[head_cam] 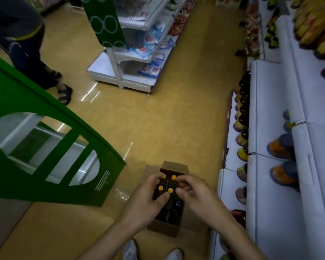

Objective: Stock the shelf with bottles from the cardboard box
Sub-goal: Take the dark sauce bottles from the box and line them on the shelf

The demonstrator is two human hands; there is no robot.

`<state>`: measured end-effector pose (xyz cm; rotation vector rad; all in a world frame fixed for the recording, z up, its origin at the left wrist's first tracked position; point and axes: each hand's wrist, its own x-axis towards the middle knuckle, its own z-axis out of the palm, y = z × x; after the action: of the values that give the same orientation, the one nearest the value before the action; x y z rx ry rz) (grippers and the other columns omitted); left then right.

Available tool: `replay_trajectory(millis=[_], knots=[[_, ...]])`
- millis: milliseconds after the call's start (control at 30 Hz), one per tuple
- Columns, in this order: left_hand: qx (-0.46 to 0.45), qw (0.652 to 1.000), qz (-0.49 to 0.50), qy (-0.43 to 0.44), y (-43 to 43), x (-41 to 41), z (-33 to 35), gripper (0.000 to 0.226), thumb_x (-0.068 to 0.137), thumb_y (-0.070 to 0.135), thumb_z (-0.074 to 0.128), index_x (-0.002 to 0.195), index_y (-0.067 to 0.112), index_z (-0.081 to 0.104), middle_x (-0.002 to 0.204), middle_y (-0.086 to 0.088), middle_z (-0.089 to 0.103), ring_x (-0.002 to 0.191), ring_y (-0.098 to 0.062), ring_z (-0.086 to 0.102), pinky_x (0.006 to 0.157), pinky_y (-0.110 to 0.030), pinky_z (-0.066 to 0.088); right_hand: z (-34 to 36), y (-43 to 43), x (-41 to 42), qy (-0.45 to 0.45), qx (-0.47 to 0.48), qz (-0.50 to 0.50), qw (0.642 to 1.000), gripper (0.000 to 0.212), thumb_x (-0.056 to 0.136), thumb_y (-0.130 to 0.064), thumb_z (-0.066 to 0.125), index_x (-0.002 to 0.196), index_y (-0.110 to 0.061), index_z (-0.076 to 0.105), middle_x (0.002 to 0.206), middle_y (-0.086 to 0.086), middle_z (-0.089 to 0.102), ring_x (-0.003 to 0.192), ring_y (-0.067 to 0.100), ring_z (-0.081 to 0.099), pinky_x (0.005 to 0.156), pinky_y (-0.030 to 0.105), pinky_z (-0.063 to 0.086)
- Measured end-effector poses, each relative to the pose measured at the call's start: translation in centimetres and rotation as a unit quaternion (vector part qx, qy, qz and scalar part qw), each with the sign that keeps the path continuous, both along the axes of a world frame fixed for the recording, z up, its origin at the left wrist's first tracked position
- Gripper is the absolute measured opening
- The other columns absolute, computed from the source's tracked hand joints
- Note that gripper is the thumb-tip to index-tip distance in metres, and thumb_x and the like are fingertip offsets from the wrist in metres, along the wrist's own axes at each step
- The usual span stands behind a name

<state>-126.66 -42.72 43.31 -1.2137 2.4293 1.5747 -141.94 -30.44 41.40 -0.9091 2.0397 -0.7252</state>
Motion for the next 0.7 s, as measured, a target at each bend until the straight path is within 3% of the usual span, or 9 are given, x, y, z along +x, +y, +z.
replay_trajectory(millis=[233, 367, 567, 700], knots=[[0.070, 0.997, -0.036, -0.025, 0.8, -0.9, -14.7, 0.051, 0.098, 0.023, 0.066, 0.142, 0.035, 0.042, 0.124, 0.017, 0.049, 0.105, 0.011, 0.046, 0.071, 0.006, 0.039, -14.1, 1.3, 1.3, -0.011, 0.047, -0.028, 0.998, 0.038, 0.103, -0.038, 0.058, 0.140, -0.036, 0.053, 0.126, -0.014, 0.058, 0.113, -0.002, 0.056, 0.094, 0.018, 0.051], [0.073, 0.994, -0.070, -0.032, 0.4, -1.0, -24.8, 0.053, 0.098, 0.027, 0.065, 0.143, 0.039, 0.039, 0.134, 0.015, 0.046, 0.109, 0.009, 0.046, 0.073, 0.001, 0.043, -24.0, 1.3, 1.7, -0.005, 0.055, -0.047, 0.997, 0.038, 0.103, -0.037, 0.058, 0.140, -0.037, 0.052, 0.126, -0.013, 0.057, 0.113, -0.001, 0.056, 0.091, 0.018, 0.051], [0.035, 0.991, -0.124, -0.028, -0.4, -2.1, -39.8, 0.053, 0.096, 0.029, 0.067, 0.142, 0.038, 0.042, 0.135, 0.014, 0.047, 0.124, -0.004, 0.047, 0.101, -0.025, 0.048, -38.5, 1.4, 0.9, 0.054, 0.065, -0.041, 0.996, 0.036, 0.102, -0.039, 0.058, 0.138, -0.036, 0.055, 0.122, -0.017, 0.057, 0.109, -0.002, 0.056, 0.089, 0.021, 0.052], [-0.009, 0.984, -0.179, -0.017, -1.4, -3.2, -48.0, 0.051, 0.096, 0.032, 0.067, 0.141, 0.037, 0.044, 0.134, 0.014, 0.049, 0.125, -0.004, 0.049, 0.103, -0.031, 0.050, -46.1, 1.2, -0.2, 0.085, 0.075, -0.030, 0.993, 0.036, 0.101, -0.041, 0.059, 0.136, -0.041, 0.054, 0.127, -0.016, 0.058, 0.112, 0.000, 0.055, 0.092, 0.025, 0.052]])
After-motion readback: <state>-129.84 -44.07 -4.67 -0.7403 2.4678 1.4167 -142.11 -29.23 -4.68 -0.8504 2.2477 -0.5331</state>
